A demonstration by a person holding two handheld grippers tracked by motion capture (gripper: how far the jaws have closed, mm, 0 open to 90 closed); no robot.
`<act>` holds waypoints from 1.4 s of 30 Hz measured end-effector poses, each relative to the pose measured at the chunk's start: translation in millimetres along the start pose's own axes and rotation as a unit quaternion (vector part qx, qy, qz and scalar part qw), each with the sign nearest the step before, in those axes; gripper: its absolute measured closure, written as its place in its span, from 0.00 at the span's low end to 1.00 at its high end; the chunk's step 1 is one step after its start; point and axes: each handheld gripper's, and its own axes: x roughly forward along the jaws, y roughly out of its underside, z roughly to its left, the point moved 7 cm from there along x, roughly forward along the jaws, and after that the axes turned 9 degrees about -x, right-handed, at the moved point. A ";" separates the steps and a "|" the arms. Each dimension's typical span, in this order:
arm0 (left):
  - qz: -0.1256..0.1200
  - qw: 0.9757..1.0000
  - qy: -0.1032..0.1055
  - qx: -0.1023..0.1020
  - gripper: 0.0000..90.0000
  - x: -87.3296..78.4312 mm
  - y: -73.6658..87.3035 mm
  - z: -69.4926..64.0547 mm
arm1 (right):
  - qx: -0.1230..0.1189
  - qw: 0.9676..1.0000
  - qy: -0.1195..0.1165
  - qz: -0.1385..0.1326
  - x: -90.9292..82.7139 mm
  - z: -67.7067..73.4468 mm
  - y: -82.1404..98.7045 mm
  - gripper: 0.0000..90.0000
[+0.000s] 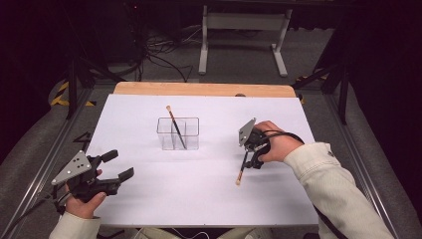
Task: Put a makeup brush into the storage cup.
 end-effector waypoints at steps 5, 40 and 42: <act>-0.003 1.000 0.001 -0.001 0.18 -0.6 -1.1 0.6 | 0.000 1.000 -0.006 -0.003 6.7 1.3 0.0 0.14; 0.004 1.000 0.012 -0.004 0.17 6.9 -1.0 0.9 | -0.006 0.996 -0.078 0.032 27.2 14.8 0.2 0.36; 0.006 1.000 0.013 -0.003 0.17 7.5 -0.9 0.9 | -0.003 0.996 -0.081 0.038 25.9 16.9 0.1 0.41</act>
